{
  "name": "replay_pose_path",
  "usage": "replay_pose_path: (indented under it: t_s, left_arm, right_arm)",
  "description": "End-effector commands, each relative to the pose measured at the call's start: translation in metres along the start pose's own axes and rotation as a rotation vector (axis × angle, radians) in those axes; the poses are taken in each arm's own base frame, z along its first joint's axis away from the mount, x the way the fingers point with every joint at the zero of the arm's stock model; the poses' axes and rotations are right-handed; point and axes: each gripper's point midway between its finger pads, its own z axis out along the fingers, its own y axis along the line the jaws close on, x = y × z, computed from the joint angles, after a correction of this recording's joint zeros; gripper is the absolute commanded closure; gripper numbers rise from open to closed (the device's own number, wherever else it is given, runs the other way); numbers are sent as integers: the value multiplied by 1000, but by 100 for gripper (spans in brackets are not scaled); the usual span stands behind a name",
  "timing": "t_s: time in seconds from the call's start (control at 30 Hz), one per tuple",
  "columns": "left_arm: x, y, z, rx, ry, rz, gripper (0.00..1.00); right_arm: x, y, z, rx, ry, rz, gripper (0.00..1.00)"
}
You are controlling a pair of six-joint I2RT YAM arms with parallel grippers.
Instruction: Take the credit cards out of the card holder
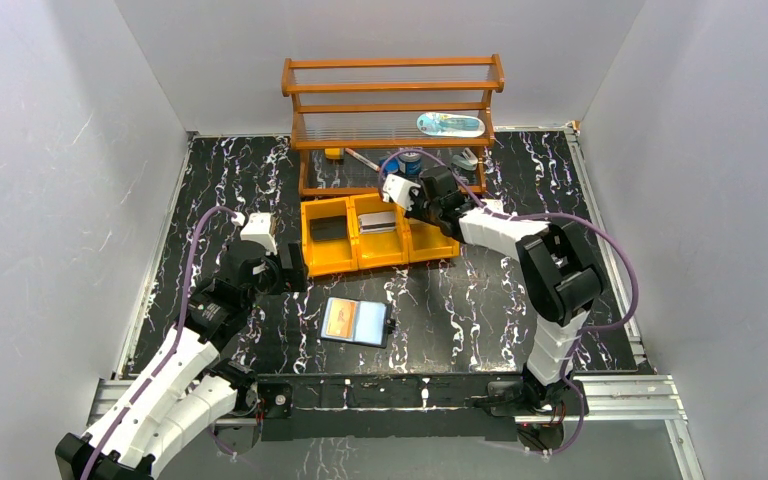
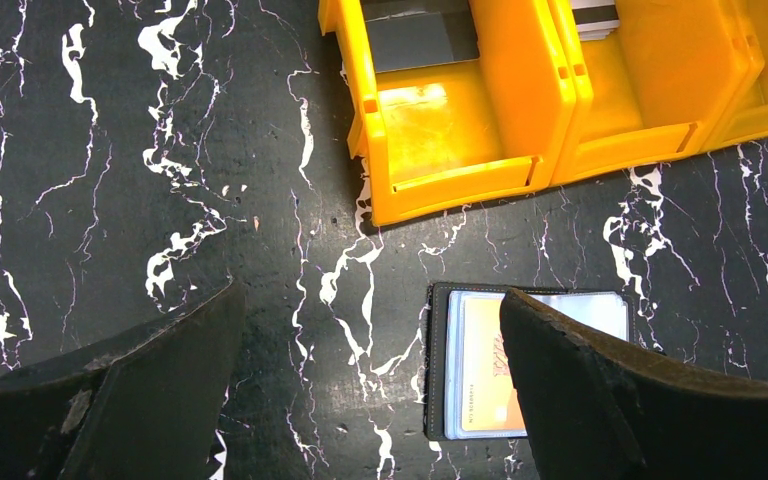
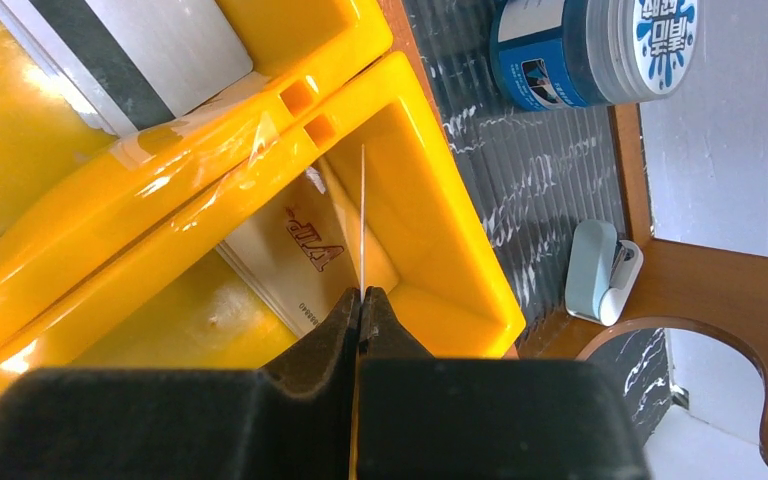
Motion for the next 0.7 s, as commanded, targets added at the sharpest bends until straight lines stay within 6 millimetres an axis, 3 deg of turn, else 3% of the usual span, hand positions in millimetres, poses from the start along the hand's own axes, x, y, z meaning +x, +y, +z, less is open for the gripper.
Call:
replay_pose_path:
  t_s: [0.0, 0.47, 0.67]
  left_arm:
    - [-12, 2, -5, -9, -35, 5, 2]
    - [-11, 1, -4, -6, -28, 10, 2]
    - [-10, 0, -4, -2, -24, 10, 2]
  right_arm:
    - [-18, -35, 1, 117, -24, -45, 100]
    - [-18, -8, 12, 35, -8, -120, 97]
    - [-11, -1, 17, 7, 12, -142, 90]
